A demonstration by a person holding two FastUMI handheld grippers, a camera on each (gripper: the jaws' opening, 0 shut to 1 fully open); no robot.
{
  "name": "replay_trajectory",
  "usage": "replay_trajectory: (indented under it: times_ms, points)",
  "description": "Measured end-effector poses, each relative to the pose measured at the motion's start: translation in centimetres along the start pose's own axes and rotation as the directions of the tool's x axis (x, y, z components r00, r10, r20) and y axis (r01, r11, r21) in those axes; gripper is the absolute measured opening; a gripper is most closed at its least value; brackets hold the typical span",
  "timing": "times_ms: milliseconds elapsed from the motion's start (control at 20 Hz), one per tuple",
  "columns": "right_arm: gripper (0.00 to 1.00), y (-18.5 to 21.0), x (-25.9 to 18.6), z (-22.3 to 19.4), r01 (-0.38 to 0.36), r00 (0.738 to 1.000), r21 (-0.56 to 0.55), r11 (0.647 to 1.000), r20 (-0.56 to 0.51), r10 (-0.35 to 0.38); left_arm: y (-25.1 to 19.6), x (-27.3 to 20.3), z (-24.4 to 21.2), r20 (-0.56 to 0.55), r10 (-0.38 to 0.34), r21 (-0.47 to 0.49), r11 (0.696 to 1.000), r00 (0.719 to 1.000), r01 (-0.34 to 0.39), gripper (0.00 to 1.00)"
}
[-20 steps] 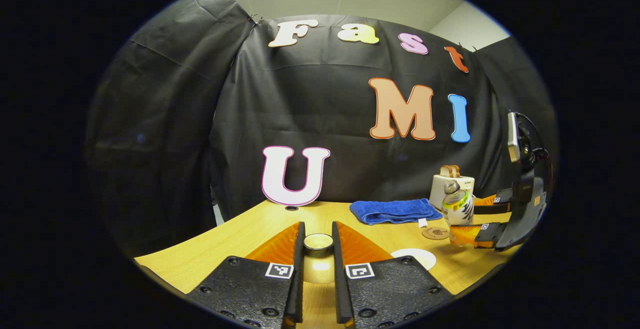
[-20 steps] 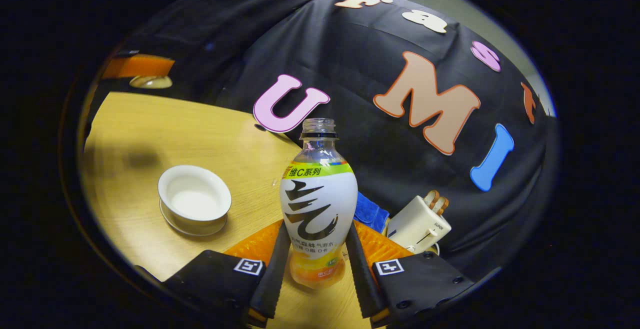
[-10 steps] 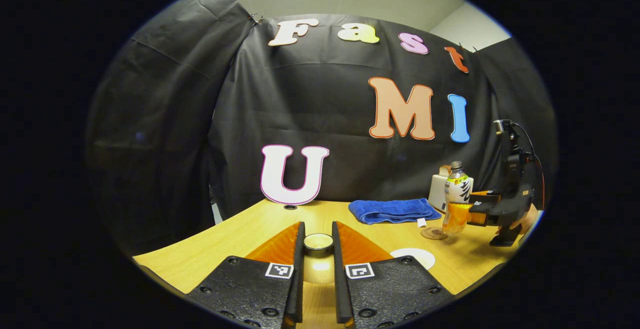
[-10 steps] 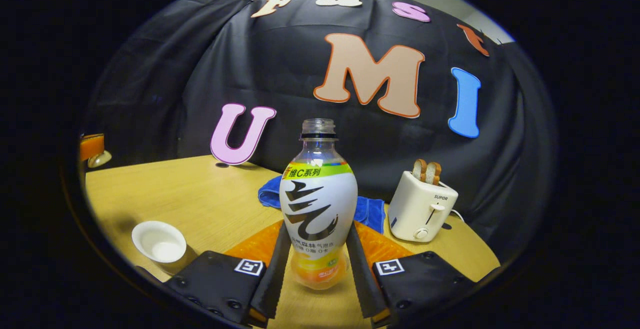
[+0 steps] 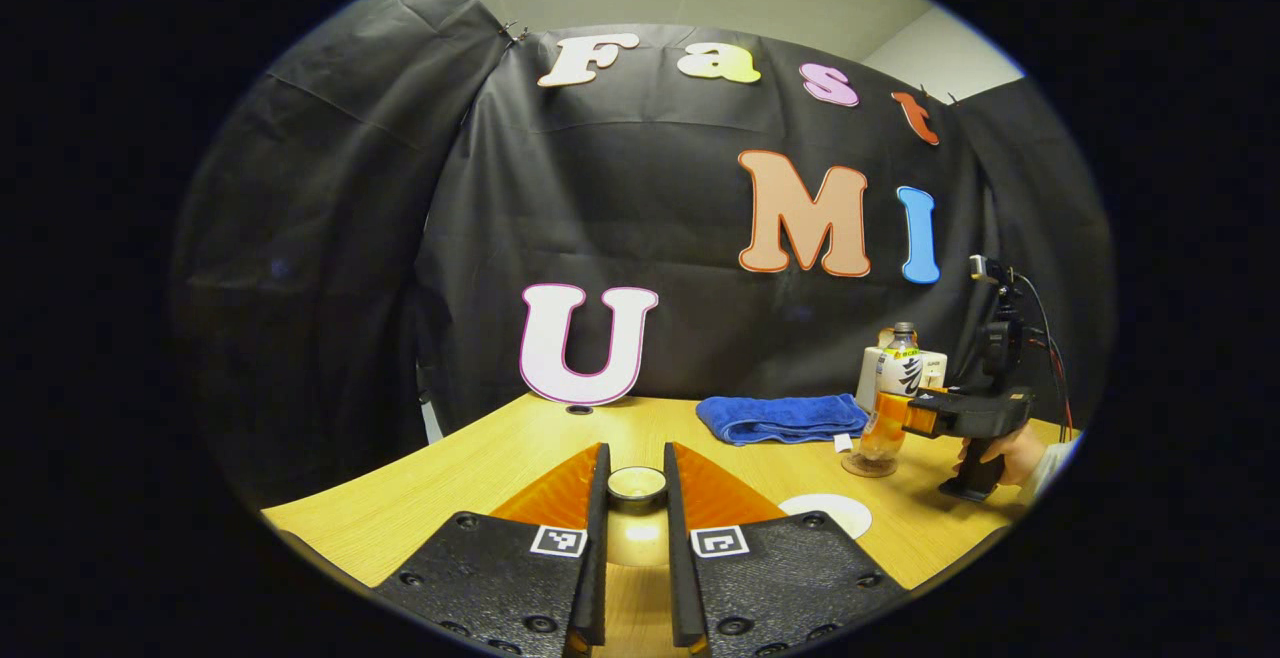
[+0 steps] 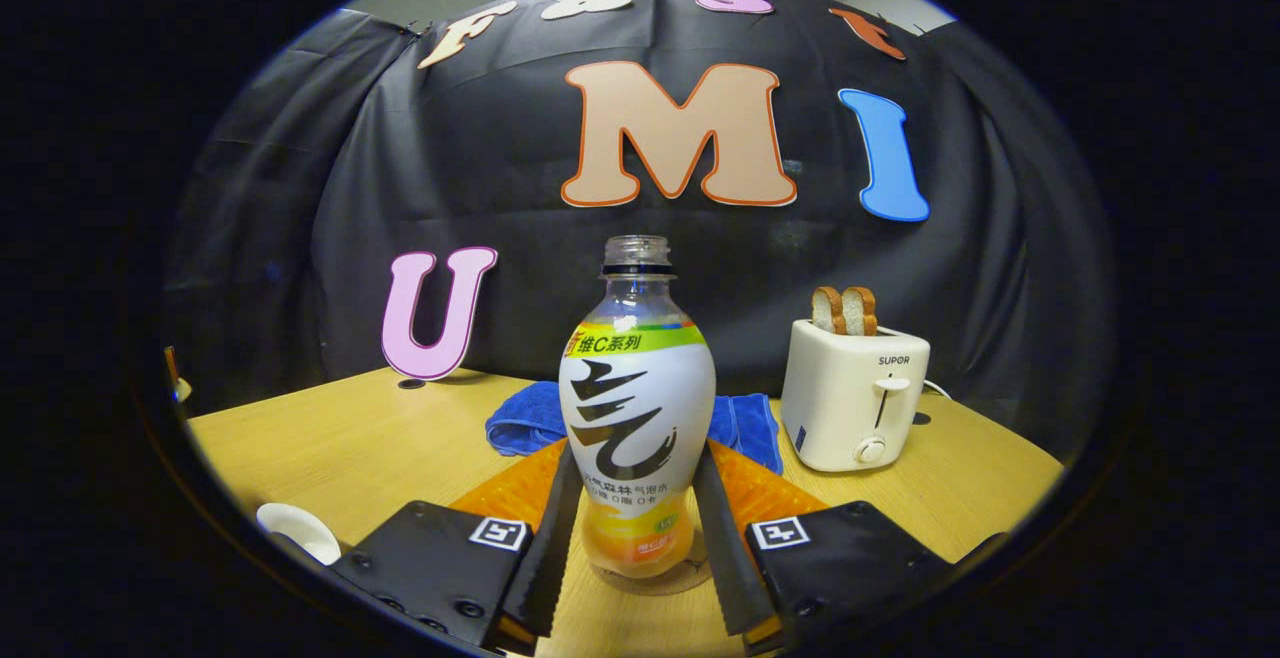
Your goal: Open the teacup lid with one hand, grasp the water bottle and pour water into the teacup with the other hand; after pouring, place the water bottle on the coaster and then close the teacup lid.
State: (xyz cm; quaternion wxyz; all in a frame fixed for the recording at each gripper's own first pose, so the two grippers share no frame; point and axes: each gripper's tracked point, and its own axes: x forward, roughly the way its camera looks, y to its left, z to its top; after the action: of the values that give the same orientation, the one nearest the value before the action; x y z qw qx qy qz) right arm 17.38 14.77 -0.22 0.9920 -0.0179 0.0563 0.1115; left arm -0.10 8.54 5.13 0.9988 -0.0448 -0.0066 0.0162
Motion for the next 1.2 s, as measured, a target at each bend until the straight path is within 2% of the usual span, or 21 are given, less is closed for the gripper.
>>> replay_trajectory:
  times_ms: [550, 950, 1200]
  points:
    - [0.66, -1.0, 1.2, -1.9, 0.032, 0.999, 0.009, 0.999, -0.016, -0.032, -0.3, 0.1, -0.4, -0.01, -0.009, -0.012, 1.0, 1.0, 0.009, 0.23]
    - [0.77, -1.2, 0.5, -1.9, 0.038, 0.999, 0.006, 0.999, -0.004, -0.038, -0.9, 0.1, -0.7, -0.018, -0.022, -0.024, 0.999, 1.0, 0.021, 0.23]
    - [0.78, -1.3, 0.1, -1.7, 0.042, 0.999, -0.012, 0.999, 0.007, -0.042, -1.5, 0.0, -0.7, -0.021, -0.038, -0.025, 0.999, 0.999, 0.038, 0.23]
